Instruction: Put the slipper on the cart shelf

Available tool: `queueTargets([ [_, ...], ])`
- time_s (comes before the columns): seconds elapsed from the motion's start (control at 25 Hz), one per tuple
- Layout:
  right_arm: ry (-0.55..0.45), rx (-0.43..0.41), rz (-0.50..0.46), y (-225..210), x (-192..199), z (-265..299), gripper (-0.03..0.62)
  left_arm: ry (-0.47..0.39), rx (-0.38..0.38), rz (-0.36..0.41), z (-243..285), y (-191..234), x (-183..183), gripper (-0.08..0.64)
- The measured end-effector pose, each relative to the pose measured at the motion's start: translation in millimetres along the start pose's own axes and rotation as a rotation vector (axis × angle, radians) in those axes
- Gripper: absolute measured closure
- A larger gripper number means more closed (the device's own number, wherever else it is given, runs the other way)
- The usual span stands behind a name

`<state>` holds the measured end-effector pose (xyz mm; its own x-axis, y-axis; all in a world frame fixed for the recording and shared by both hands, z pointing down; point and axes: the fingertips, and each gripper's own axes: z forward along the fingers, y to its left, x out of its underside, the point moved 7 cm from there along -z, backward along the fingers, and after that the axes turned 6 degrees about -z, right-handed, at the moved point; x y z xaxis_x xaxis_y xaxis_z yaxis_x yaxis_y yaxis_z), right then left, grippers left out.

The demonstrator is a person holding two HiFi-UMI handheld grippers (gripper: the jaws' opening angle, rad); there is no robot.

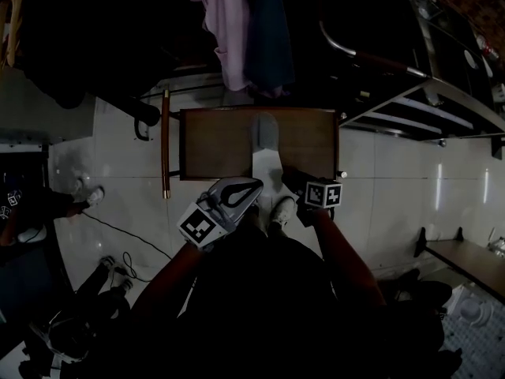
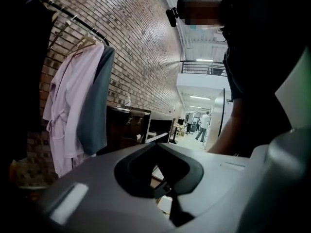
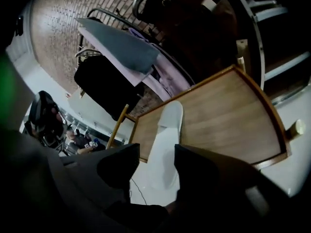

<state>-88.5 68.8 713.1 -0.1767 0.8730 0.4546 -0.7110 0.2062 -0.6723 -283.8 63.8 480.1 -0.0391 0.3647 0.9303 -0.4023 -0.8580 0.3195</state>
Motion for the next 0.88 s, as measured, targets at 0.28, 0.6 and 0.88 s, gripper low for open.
queueTargets([
  [0.28, 0.106, 0.047, 0.079, -25, 15, 44, 0.38, 0.007, 0.027, -0.049, -1, 25, 10, 0.554],
  [0.6, 0.193, 0.043, 0.125, -43, 26, 71, 0.38, 0.017, 0.019, -0.079, -3, 47, 20, 0.554],
  [0.88, 0.271, 0.002, 0.136, -37, 30, 95, 0.388, 0.02, -0.01, -0.102, -13, 58, 25, 0.554],
])
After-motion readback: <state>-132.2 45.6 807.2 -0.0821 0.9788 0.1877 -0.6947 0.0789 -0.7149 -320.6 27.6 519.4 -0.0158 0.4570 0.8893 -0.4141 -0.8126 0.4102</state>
